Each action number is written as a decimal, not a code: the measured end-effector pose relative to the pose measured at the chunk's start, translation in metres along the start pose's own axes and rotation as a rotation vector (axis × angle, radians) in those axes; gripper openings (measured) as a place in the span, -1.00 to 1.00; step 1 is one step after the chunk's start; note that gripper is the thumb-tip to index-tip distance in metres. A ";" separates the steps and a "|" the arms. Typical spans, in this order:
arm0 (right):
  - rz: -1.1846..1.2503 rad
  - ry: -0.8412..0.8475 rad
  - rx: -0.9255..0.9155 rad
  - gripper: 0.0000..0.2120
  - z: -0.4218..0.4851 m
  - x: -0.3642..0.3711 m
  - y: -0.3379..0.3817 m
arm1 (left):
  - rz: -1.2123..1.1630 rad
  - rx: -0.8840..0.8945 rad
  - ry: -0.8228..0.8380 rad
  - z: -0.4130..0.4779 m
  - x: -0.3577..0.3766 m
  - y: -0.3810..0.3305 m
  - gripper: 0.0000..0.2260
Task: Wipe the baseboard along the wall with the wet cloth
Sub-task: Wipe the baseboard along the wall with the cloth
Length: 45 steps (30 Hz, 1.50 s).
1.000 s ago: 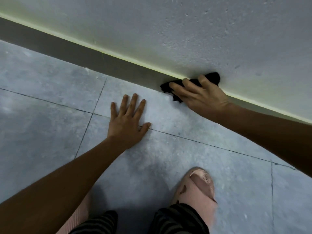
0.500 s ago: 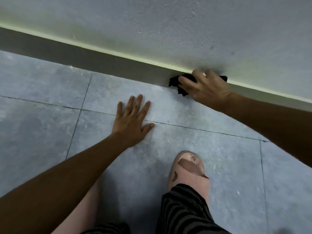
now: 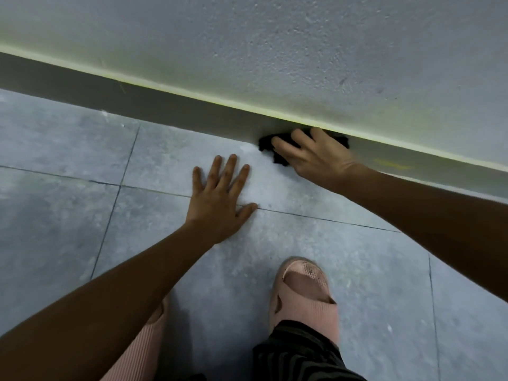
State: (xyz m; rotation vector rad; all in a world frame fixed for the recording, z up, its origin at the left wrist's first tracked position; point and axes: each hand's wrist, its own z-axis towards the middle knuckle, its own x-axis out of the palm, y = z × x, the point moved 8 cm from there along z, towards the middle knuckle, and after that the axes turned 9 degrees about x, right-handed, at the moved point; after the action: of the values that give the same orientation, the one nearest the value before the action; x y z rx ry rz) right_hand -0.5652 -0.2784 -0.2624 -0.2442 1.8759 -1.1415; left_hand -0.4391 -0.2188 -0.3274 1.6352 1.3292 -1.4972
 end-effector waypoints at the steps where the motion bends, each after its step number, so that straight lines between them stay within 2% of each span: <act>1: -0.006 -0.002 -0.011 -0.64 -0.009 0.006 -0.002 | 0.003 0.002 0.004 0.000 -0.001 0.000 -0.32; 4: -0.053 0.016 -0.027 -0.72 -0.035 0.023 -0.019 | 0.004 0.004 0.007 0.000 -0.001 0.000 -0.32; 9: 0.022 -0.176 0.148 -0.58 -0.024 -0.009 -0.040 | -0.004 -0.006 0.000 0.000 -0.001 0.001 -0.32; 11: 0.033 -0.221 0.155 -0.58 -0.008 -0.020 -0.034 | 0.006 0.007 -0.022 -0.001 -0.001 -0.001 -0.33; 17: 0.056 -0.054 0.057 -0.63 -0.009 0.003 -0.013 | 0.067 0.207 -0.090 -0.001 0.001 -0.034 -0.37; 23: 0.060 0.036 0.026 -0.66 -0.077 0.043 -0.031 | 0.036 0.235 -0.008 0.016 0.004 -0.056 -0.32; 28: 0.127 -0.136 0.187 -0.60 -0.083 0.022 -0.058 | 0.033 0.197 -0.035 0.017 0.008 -0.059 -0.32; 30: 0.105 -0.196 0.231 -0.45 -0.067 0.009 -0.057 | 0.034 0.196 -0.073 0.019 0.007 -0.063 -0.33; 32: 0.056 -0.207 0.213 -0.42 -0.048 0.002 -0.048 | 0.039 0.206 -0.094 0.023 0.007 -0.068 -0.34; 36: 0.053 -0.093 0.132 -0.64 -0.038 0.018 -0.030 | 0.069 0.239 -0.098 0.032 0.008 -0.080 -0.34; 39: 0.075 0.038 0.093 -0.67 -0.064 0.040 -0.026 | 0.079 0.276 -0.063 0.036 0.011 -0.091 -0.33; 45: -0.003 0.091 0.145 -0.74 -0.142 0.081 -0.054 | 0.048 0.259 -0.013 0.040 0.016 -0.100 -0.32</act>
State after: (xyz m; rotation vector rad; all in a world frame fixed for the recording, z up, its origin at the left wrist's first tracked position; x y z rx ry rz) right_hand -0.7356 -0.2673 -0.2441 -0.1157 1.8611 -1.3038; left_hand -0.5475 -0.2140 -0.3302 1.7978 1.1178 -1.7046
